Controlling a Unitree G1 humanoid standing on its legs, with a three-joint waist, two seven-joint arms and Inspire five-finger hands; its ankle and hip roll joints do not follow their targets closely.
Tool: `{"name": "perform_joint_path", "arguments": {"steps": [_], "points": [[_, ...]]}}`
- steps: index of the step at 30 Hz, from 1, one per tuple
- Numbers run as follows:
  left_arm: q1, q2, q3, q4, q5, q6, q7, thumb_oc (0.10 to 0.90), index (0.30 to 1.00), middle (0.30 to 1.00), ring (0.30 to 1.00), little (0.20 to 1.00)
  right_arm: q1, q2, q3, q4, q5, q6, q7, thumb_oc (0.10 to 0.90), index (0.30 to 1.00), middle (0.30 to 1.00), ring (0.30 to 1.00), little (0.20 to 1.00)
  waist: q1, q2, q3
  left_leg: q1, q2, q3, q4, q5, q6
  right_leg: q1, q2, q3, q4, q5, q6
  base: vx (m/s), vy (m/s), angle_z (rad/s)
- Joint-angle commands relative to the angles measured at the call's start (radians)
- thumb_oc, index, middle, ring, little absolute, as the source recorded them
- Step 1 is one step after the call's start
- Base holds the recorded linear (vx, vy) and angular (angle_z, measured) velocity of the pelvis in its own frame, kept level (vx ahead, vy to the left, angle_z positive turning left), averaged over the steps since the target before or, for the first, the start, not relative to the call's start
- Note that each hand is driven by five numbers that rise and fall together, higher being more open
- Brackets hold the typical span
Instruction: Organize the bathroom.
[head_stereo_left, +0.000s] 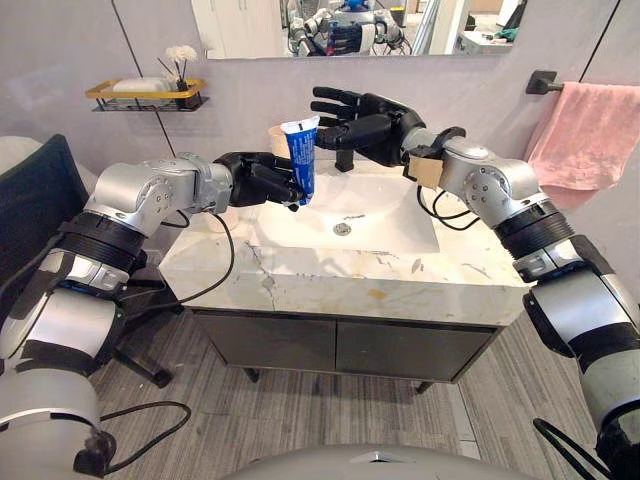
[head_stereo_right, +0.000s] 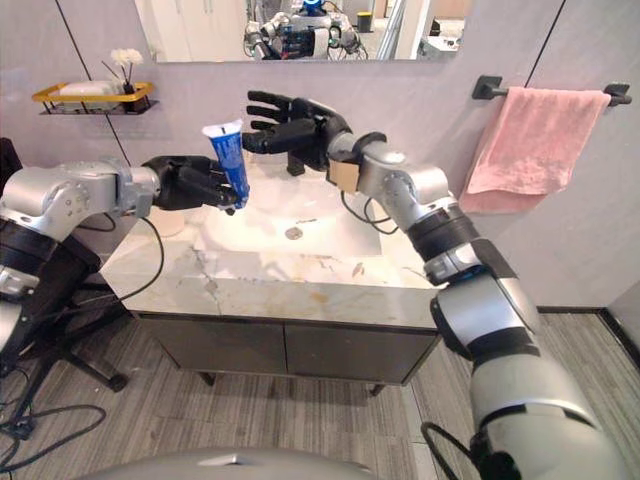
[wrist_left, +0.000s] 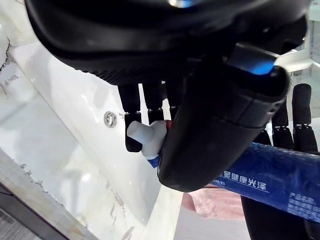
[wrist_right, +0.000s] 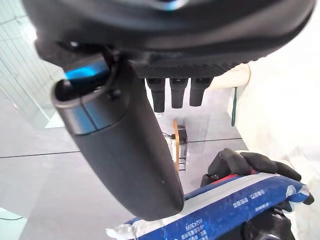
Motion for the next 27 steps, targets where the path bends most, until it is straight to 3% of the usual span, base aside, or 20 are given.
{"name": "perform_joint_path", "arguments": {"steps": [1,8,12,18,27], "points": [[-0.070,0.046,0.062,0.031,-0.037,-0.104,-0.005,0.400,0.300,0.300,0.300,0.300,-0.137,-0.059,-0.046,0.014,0.019,-0.086,0.007,0.800,0.900,0.900,0.900,0.900,0.023,-0.017,-0.184,-0.076,-0.038,-0.093,0.055,-0.008,0.000,-0.034,-0.007,-0.018,0.091,-0.089,0.043,0.00,0.000,0.00],[-0.076,0.052,0.077,0.037,-0.058,-0.134,0.038,0.400,0.300,0.300,0.300,0.300,-0.133,-0.069,-0.023,0.025,-0.013,-0.019,0.066,0.800,0.900,0.900,0.900,0.900,0.021,-0.019,-0.184,-0.074,-0.039,-0.089,0.055,-0.009,-0.002,-0.035,-0.003,-0.023,0.090,-0.089,0.040,0.00,0.000,0.00],[-0.069,0.057,0.113,0.055,-0.085,-0.183,0.115,0.400,0.300,0.300,0.300,0.300,-0.123,-0.082,-0.016,0.031,-0.022,-0.021,0.082,0.800,0.900,0.900,0.900,0.900,0.022,-0.023,-0.182,-0.074,-0.035,-0.093,0.049,-0.003,-0.005,-0.035,-0.002,-0.025,0.088,-0.090,0.037,0.00,0.000,0.00],[-0.062,0.060,0.143,0.080,-0.078,-0.194,0.148,0.400,0.300,0.300,0.300,0.300,-0.128,-0.090,-0.026,0.033,-0.030,-0.018,0.087,0.800,0.900,0.900,0.900,0.900,0.022,-0.026,-0.181,-0.074,-0.029,-0.089,0.051,-0.002,-0.007,-0.034,0.000,-0.033,0.093,-0.094,0.033,0.00,0.000,0.00],[-0.057,0.075,0.125,0.091,-0.050,-0.152,0.052,0.400,0.300,0.300,0.300,0.300,-0.134,-0.100,-0.040,-0.003,0.004,-0.066,0.096,0.800,0.900,0.900,0.900,0.900,0.018,-0.026,-0.186,-0.074,-0.028,-0.089,0.054,-0.004,-0.008,-0.032,-0.005,-0.031,0.096,-0.095,0.036,0.00,0.000,0.00]]}}
